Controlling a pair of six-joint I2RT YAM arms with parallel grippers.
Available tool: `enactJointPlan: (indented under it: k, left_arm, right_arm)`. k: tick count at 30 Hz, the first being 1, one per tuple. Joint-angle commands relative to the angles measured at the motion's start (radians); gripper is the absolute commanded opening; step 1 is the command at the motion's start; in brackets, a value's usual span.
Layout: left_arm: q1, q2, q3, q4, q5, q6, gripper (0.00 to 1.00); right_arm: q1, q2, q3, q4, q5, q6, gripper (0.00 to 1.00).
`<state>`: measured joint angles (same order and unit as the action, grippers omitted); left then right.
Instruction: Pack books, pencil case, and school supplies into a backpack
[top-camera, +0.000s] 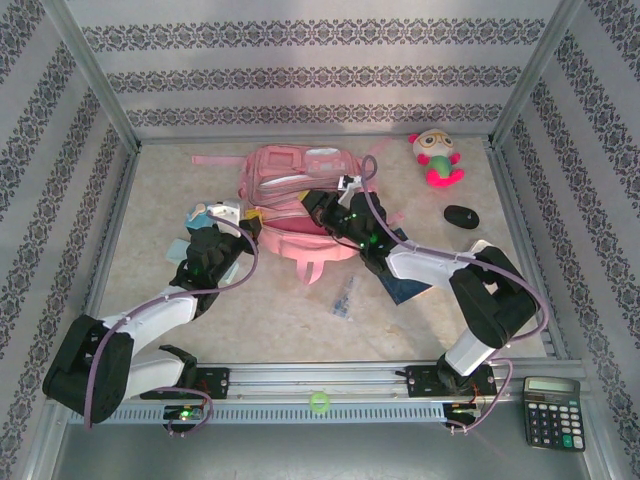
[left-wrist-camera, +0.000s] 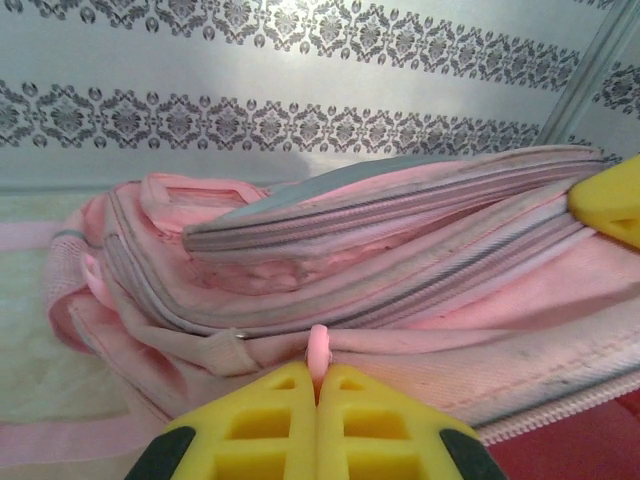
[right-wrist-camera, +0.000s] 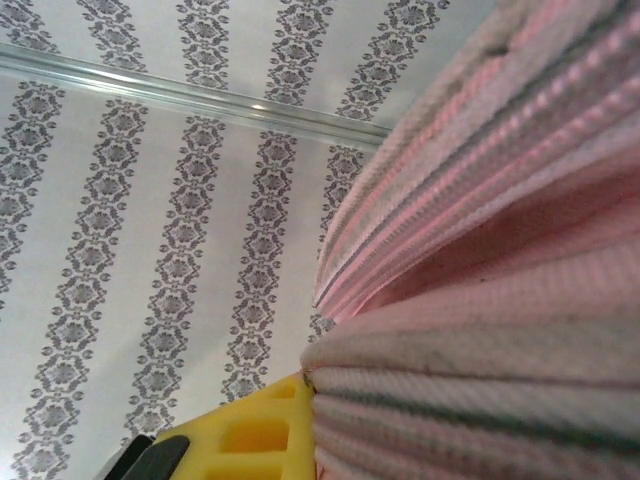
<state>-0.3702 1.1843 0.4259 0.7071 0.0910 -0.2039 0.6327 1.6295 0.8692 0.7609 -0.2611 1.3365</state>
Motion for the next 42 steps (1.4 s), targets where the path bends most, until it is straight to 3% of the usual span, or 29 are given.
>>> enactJointPlan:
  k: [1, 8, 15, 21, 26, 30, 36, 42]
  left_arm:
    - [0.031, -0.008, 0.039, 0.008, -0.073, 0.055, 0.00]
    - [0.100, 0.097, 0.050, 0.091, -0.067, 0.053, 0.00]
    - [0.134, 0.237, 0.084, 0.182, -0.094, 0.047, 0.00]
    - [0.146, 0.282, 0.120, 0.167, -0.091, 0.066, 0.10]
    - [0.146, 0.184, 0.139, 0.060, -0.038, 0.094, 0.40]
    - [0.146, 0.053, 0.151, -0.093, 0.014, 0.172, 0.56]
    - [0.149, -0.101, 0.228, -0.390, 0.041, 0.306, 0.67]
    - [0.157, -0.104, 0.318, -0.603, 0.275, 0.488, 0.72]
  right_arm:
    - [-0.063, -0.086, 0.013, 0.074, -0.218, -0.016, 0.00]
    - [-0.164, -0.148, 0.048, 0.043, -0.515, -0.011, 0.00]
    - [-0.199, -0.182, 0.080, 0.053, -0.603, 0.039, 0.00]
    - [-0.191, -0.222, 0.068, -0.034, -0.482, -0.014, 0.00]
    - [-0.130, -0.186, 0.093, -0.099, -0.288, -0.084, 0.00]
    - [-0.109, -0.094, 0.173, -0.104, -0.227, -0.121, 0.00]
    - [-0.072, 0.051, 0.287, -0.104, -0.114, -0.157, 0.00]
    - [-0.048, 0.127, 0.323, -0.104, -0.167, -0.168, 0.00]
